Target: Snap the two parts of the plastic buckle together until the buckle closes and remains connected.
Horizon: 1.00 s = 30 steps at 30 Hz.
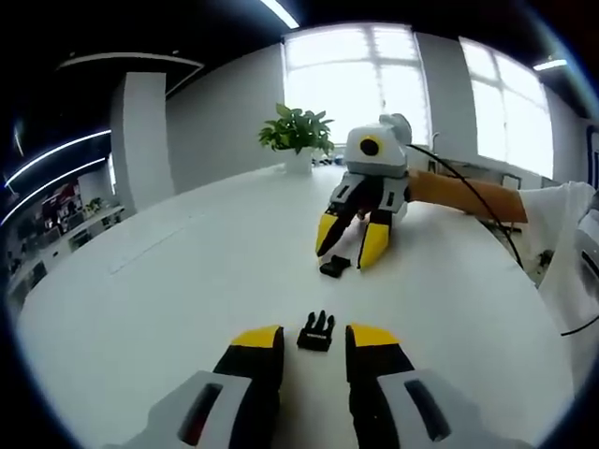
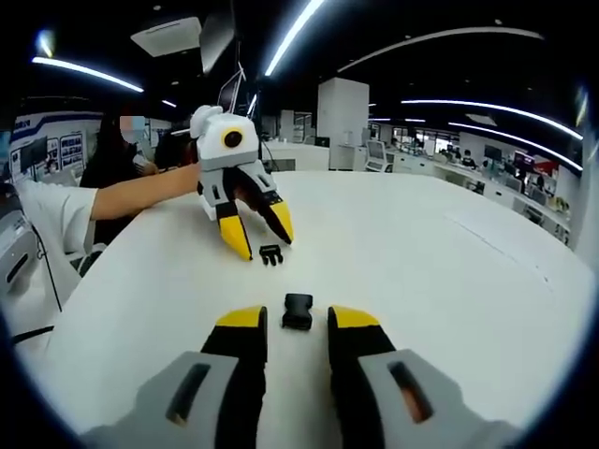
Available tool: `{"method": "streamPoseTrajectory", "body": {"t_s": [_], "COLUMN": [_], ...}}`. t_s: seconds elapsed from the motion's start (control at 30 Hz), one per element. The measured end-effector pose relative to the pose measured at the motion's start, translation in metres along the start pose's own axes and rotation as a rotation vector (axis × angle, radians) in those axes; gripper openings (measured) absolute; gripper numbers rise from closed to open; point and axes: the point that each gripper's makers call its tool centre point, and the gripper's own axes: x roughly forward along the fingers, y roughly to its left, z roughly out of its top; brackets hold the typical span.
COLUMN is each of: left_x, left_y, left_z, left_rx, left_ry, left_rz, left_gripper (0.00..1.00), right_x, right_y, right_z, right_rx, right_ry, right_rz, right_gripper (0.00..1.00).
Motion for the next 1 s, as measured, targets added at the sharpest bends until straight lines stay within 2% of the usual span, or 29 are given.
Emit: {"method": "streamPoseTrajectory", "body": {"t_s": [0.07, 0.1, 0.23, 0.4, 0.47, 0.7, 0.8, 1.0], "left_x": [0.000, 0.000, -0.003, -0.004, -0.003, -0.003, -0.004, -0.004], "left_y": [-0.001, -0.001, 0.001, -0.001, -0.002, -0.001, 0.009, 0.001], "left_z": [-0.001, -0.001, -0.004, -0.004, -0.004, -0.004, 0.000, 0.007], "left_rx": [-0.024, -0.035, -0.064, -0.063, -0.062, -0.090, -0.096, -0.095], "left_ry": [-0.003, -0.004, -0.014, -0.026, -0.025, -0.018, -0.006, -0.023], "left_rz": [-0.005, -0.006, 0.001, 0.005, 0.005, 0.010, 0.054, 0.029], "left_gripper": [0.24, 0.23, 0.21, 0.13, 0.13, 0.13, 0.12, 0.12], "right_x": [0.002, 0.003, 0.002, 0.001, 0.001, 0.002, 0.002, 0.005], "right_y": [0.001, 0.000, 0.000, -0.001, -0.001, 0.003, 0.004, 0.007], "right_z": [-0.003, 0.001, 0.000, 0.000, 0.000, 0.001, 0.010, 0.011], "right_rx": [0.034, 0.031, 0.031, 0.031, 0.030, 0.051, 0.066, 0.063], "right_ry": [0.012, -0.006, 0.003, 0.001, 0.000, 0.002, -0.042, -0.053], "right_rz": [-0.004, -0.012, -0.025, -0.035, -0.034, -0.050, -0.049, -0.022], "right_gripper": [0.25, 0.25, 0.23, 0.16, 0.13, 0.13, 0.12, 0.12]}}
